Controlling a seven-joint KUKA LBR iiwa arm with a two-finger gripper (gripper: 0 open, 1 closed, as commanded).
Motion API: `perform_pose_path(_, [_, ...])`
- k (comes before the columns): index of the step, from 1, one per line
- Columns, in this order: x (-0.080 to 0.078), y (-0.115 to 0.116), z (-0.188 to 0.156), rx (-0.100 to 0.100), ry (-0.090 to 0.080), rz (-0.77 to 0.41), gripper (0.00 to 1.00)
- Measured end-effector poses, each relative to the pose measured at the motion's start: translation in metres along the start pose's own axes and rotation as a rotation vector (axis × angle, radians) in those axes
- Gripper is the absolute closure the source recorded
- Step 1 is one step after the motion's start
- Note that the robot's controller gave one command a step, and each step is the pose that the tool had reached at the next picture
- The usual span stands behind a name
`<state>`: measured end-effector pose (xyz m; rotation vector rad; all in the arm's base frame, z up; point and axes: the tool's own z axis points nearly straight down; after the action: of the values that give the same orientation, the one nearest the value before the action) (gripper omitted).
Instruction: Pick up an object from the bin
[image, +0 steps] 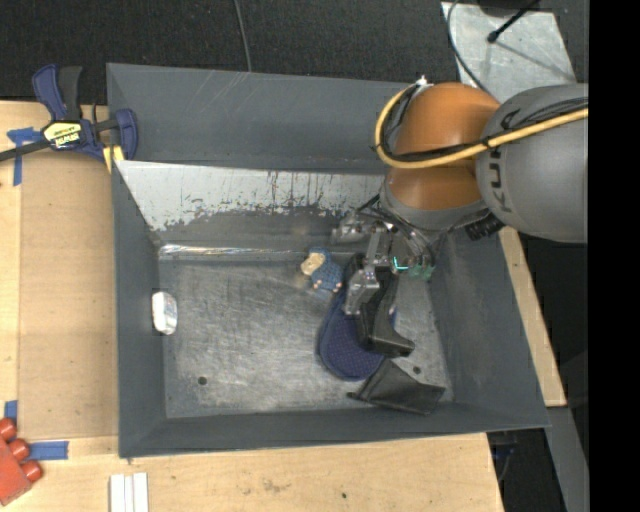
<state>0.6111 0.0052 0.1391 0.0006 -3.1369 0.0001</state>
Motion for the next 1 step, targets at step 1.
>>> perform_pose_path(1, [-0.0080, 0.0010, 0.0530, -0.001, -0.018, 0.027, 0.00])
